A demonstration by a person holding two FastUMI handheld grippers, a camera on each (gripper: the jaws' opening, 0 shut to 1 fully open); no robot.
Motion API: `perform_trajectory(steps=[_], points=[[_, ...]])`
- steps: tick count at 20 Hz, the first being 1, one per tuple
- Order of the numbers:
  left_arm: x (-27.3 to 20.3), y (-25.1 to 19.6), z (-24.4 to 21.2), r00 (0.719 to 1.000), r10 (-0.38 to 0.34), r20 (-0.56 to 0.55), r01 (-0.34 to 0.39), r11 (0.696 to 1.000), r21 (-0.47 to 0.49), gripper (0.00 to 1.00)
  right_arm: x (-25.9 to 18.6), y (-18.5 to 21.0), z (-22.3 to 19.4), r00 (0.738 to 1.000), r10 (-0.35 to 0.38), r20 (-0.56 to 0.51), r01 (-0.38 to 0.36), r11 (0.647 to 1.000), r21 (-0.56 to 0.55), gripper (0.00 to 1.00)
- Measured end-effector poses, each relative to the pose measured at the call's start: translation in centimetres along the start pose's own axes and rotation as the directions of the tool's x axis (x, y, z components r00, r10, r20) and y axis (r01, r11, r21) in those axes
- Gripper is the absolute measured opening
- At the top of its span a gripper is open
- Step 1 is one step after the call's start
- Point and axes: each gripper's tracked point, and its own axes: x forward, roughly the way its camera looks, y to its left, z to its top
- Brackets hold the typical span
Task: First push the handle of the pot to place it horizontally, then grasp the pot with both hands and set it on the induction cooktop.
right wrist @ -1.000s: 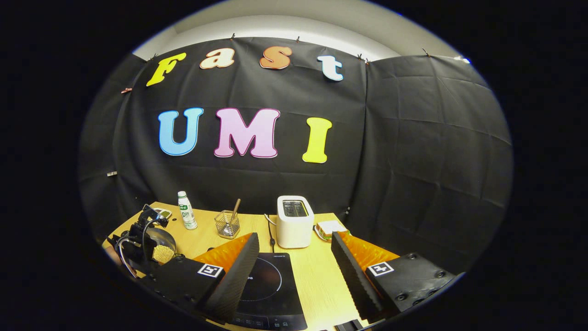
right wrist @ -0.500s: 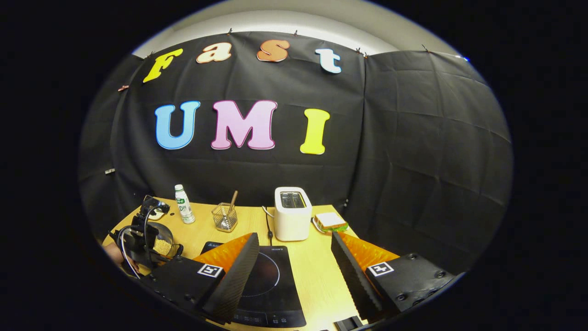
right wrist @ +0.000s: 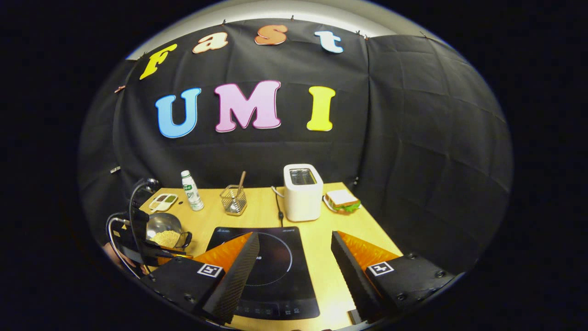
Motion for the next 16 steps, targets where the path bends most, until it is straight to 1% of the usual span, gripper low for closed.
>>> perform_trajectory(steps=[4, 5, 7, 9, 12, 15, 16], points=[[-3.6, 1.4, 0.9, 0.995, 0.050, 0.084, -0.051, 0.999, 0.015, 0.94, 0.6, 3.6, -2.5, 0.991, 0.101, -0.092, -0.102, 0.995, -0.011, 0.99], [-4.7, 2.0, 1.2, 0.992, 0.061, 0.107, -0.062, 0.998, 0.005, 0.97, 0.7, 4.4, -3.0, 0.985, 0.127, -0.113, -0.129, 0.992, -0.010, 0.98], [-7.0, 3.4, 2.2, 0.982, 0.089, 0.166, -0.086, 0.996, -0.029, 0.95, 0.9, 6.5, -3.8, 0.973, 0.176, -0.149, -0.178, 0.984, 0.000, 0.99], [-9.1, 5.5, 3.3, 0.966, 0.126, 0.224, -0.113, 0.991, -0.072, 0.95, 1.6, 9.3, -4.6, 0.955, 0.228, -0.190, -0.229, 0.973, 0.016, 0.99], [-11.9, 9.6, 3.8, 0.940, 0.206, 0.273, -0.170, 0.974, -0.150, 0.95, 2.9, 14.8, -6.0, 0.908, 0.324, -0.265, -0.328, 0.944, 0.030, 0.99], [-13.5, 14.4, 2.8, 0.924, 0.286, 0.252, -0.245, 0.952, -0.184, 0.95, 3.7, 19.8, -6.8, 0.860, 0.402, -0.314, -0.413, 0.910, 0.033, 0.99], [-13.9, 15.9, 2.5, 0.919, 0.308, 0.245, -0.265, 0.945, -0.191, 0.96, 4.1, 21.2, -7.0, 0.851, 0.417, -0.319, -0.430, 0.902, 0.031, 0.99]])
